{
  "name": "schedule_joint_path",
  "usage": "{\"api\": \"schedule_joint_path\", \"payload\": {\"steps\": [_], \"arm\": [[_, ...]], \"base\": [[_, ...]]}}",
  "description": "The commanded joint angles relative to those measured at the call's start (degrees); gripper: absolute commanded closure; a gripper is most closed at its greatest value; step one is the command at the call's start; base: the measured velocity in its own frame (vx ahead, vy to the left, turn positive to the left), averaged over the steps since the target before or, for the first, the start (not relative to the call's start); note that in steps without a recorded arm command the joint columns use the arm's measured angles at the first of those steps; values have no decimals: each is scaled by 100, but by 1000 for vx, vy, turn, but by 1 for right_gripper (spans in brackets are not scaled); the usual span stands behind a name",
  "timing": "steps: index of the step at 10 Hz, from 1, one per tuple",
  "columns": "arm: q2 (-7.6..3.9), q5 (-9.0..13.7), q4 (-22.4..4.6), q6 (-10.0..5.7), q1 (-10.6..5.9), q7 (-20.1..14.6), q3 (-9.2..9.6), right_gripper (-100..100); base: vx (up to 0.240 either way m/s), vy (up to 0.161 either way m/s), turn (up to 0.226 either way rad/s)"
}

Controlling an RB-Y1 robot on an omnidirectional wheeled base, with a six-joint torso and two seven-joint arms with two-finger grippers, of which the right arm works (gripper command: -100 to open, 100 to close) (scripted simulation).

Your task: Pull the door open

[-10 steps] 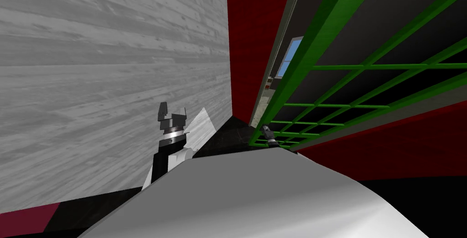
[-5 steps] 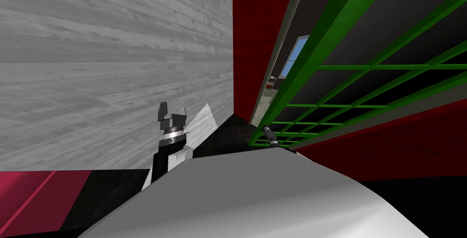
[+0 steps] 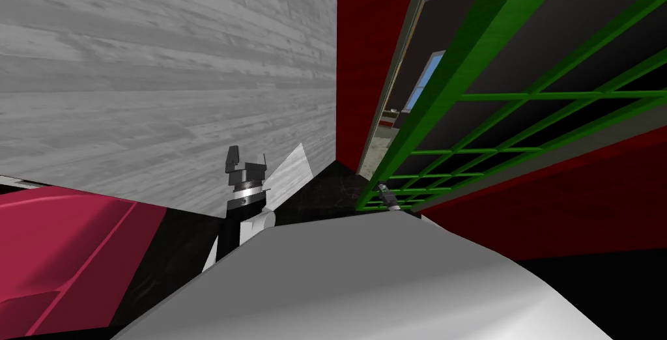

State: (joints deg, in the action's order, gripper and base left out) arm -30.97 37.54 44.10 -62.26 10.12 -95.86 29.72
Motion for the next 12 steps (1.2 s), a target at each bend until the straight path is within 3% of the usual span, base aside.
{"api": "schedule_joint_path", "payload": {"steps": [1,2,3,11,12], "arm": [[-67,-47,-60,-162,39,-124,100,100],[-31,-28,-61,-90,2,-67,58,100],[-71,-71,-126,-215,41,-155,141,100],[-270,-230,-358,-750,180,-486,437,100],[-258,-217,-324,-679,174,-449,415,100]], "base": [[-208,-32,100],[-97,-19,25],[-144,-43,132],[-195,-54,125],[-76,-15,27]]}}
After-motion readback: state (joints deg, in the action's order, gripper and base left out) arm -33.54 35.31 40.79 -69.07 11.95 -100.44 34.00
